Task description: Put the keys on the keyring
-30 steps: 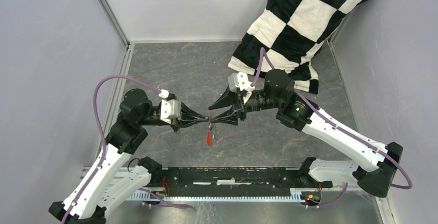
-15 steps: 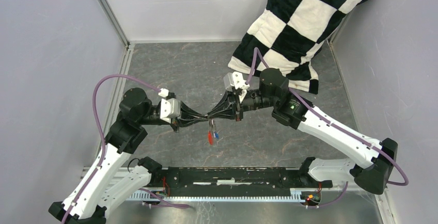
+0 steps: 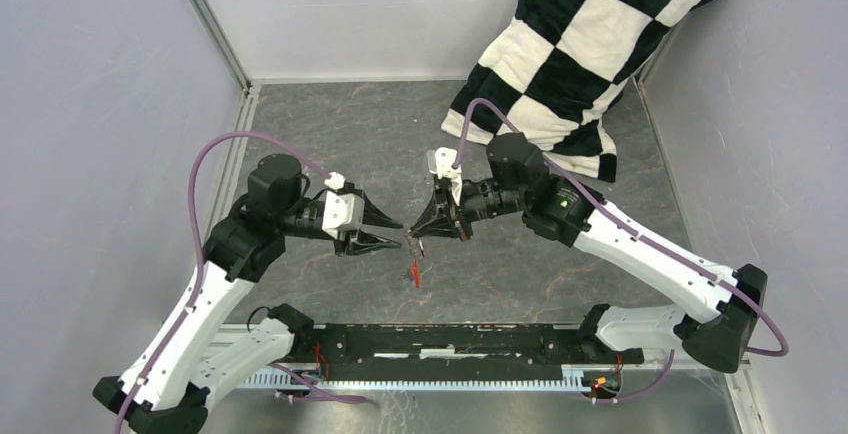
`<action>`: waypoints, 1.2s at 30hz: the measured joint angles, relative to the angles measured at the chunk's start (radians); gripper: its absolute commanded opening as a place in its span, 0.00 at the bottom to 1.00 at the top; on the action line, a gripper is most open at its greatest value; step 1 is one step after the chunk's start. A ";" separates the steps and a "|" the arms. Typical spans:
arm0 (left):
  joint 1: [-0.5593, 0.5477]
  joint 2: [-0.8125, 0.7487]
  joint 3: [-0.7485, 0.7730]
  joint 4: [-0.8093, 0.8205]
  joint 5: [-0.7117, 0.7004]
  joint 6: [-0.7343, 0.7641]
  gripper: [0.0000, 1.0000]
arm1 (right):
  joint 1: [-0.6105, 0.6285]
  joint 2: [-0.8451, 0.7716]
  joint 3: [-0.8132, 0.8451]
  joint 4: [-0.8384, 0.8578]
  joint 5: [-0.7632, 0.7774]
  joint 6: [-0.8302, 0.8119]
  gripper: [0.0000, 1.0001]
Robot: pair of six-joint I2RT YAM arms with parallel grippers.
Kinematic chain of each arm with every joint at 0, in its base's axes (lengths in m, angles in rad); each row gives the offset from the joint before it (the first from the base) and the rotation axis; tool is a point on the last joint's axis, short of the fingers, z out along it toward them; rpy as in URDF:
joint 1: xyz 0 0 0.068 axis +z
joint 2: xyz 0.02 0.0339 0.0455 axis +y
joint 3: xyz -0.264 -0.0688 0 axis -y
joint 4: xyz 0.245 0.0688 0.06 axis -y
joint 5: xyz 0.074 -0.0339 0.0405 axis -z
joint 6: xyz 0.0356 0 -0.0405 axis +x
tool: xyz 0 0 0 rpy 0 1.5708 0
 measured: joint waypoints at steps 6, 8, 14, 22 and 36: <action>0.000 0.065 0.071 -0.130 -0.001 0.121 0.40 | 0.010 0.053 0.087 -0.130 0.036 -0.049 0.00; 0.000 0.083 0.074 -0.150 -0.007 0.148 0.38 | 0.018 0.068 0.115 -0.161 0.049 -0.062 0.00; 0.000 0.129 0.081 -0.186 -0.050 0.180 0.30 | 0.056 0.119 0.200 -0.253 0.095 -0.101 0.00; 0.000 0.140 0.091 -0.201 -0.071 0.185 0.24 | 0.082 0.173 0.287 -0.348 0.165 -0.132 0.00; 0.000 0.137 0.091 -0.231 -0.069 0.209 0.12 | 0.102 0.202 0.342 -0.441 0.237 -0.151 0.00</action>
